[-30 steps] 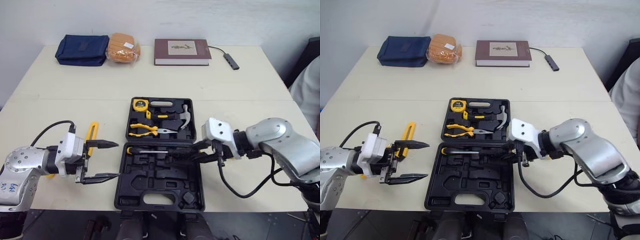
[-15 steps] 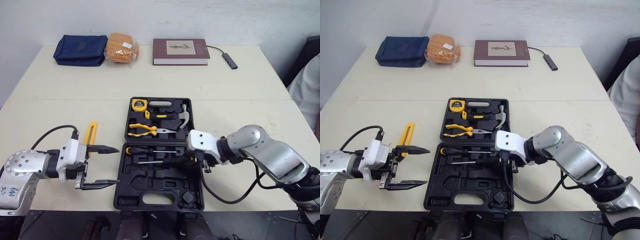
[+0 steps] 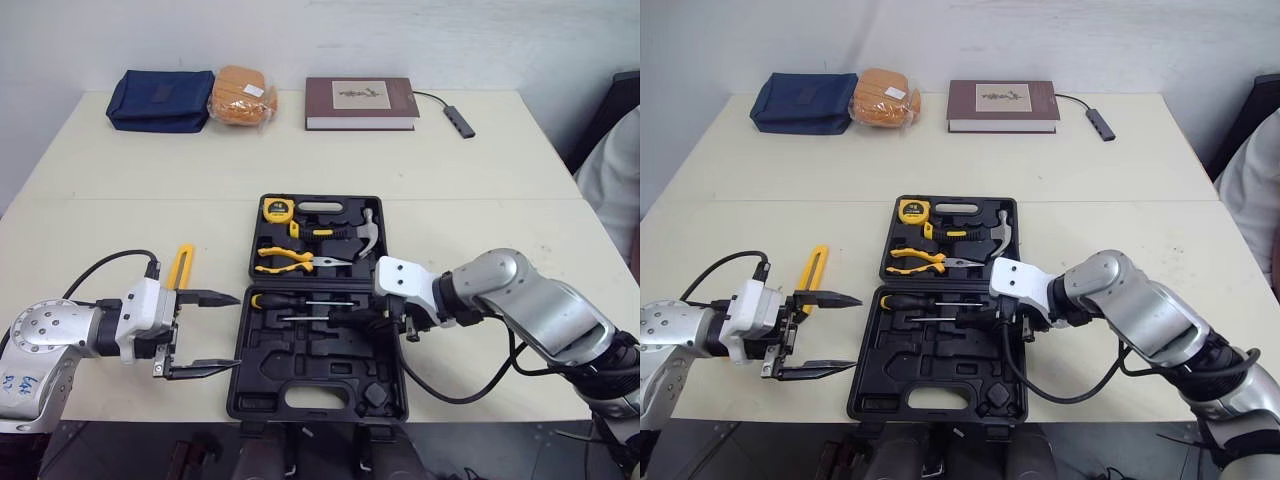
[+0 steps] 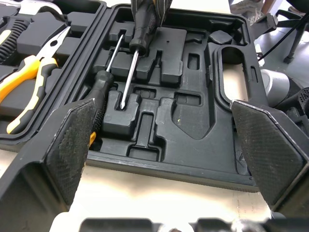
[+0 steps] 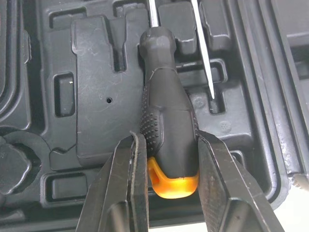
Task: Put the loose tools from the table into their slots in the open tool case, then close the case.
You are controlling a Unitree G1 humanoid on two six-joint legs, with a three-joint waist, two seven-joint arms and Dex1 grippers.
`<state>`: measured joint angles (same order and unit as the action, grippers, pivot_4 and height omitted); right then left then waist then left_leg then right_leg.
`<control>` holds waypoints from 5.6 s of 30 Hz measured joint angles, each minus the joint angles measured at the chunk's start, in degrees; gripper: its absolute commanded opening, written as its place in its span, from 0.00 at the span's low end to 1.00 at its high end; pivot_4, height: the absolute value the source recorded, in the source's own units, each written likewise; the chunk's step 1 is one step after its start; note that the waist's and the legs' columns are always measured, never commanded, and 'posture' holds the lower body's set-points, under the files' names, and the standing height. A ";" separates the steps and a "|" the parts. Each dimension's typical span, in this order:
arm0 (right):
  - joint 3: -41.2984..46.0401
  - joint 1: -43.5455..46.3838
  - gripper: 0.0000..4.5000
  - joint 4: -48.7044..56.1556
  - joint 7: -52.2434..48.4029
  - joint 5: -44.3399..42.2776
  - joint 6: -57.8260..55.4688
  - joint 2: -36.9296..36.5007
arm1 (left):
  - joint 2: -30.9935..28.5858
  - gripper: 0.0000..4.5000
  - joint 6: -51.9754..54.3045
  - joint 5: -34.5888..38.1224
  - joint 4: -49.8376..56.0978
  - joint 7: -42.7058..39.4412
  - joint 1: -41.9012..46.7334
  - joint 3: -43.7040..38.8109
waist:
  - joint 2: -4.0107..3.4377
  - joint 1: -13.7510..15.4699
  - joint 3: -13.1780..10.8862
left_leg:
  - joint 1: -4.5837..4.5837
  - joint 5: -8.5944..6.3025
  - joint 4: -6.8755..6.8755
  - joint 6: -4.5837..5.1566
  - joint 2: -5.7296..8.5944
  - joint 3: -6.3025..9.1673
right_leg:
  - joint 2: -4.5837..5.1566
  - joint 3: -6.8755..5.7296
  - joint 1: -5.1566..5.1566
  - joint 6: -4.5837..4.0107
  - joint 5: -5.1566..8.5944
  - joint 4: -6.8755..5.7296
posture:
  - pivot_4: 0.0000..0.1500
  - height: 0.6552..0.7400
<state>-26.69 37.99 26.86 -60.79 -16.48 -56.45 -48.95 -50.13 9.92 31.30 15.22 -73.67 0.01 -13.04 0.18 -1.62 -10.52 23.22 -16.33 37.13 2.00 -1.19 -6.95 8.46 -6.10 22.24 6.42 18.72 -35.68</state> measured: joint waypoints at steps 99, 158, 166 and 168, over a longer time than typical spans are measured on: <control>13.56 -12.32 0.01 -25.85 -6.90 -0.06 45.67 18.96 | 4.97 1.00 2.08 -0.27 -0.13 8.28 1.44 1.66 | 0.37 -0.02 0.30 | -0.78 0.01 -0.12 -0.42 -0.46 0.00 | -0.36 0.05 -0.64 -0.57 0.03 -0.04 | 1.00 1.00; 55.13 -38.54 0.99 -36.38 -3.89 -17.10 69.22 6.65 | 7.25 1.00 4.14 5.22 -20.08 23.12 -17.50 -30.86 | 0.40 0.05 0.06 | -1.06 -0.23 -0.98 -0.70 -0.53 -0.05 | -0.35 0.02 -0.65 -0.73 0.11 0.32 | 1.00 1.00; 49.43 -36.92 0.99 -21.98 -3.90 -18.88 64.56 7.03 | 8.90 1.00 6.17 4.27 -17.87 23.61 -17.66 -28.51 | 0.43 0.21 0.06 | -1.04 -0.22 -0.98 -0.70 -0.52 0.01 | -0.34 -0.03 -0.65 -0.77 0.14 0.33 | 1.00 1.00; 48.13 -36.74 0.99 -19.60 -3.75 -19.04 62.95 7.10 | 8.91 1.00 6.57 4.05 -18.42 24.53 -17.61 -28.63 | 0.42 0.20 0.06 | -1.03 -0.22 -0.97 -0.70 -0.51 0.00 | -0.33 -0.02 -0.65 -0.77 0.13 0.33 | 1.00 1.00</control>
<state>21.45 1.25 7.26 -64.54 -35.52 6.50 -41.84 -41.23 16.49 35.35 -3.20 -49.14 -17.60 -41.67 0.61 -1.42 -10.47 22.19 -16.56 36.16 1.30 -1.70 -6.95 8.13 -6.12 21.59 5.65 18.85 -35.35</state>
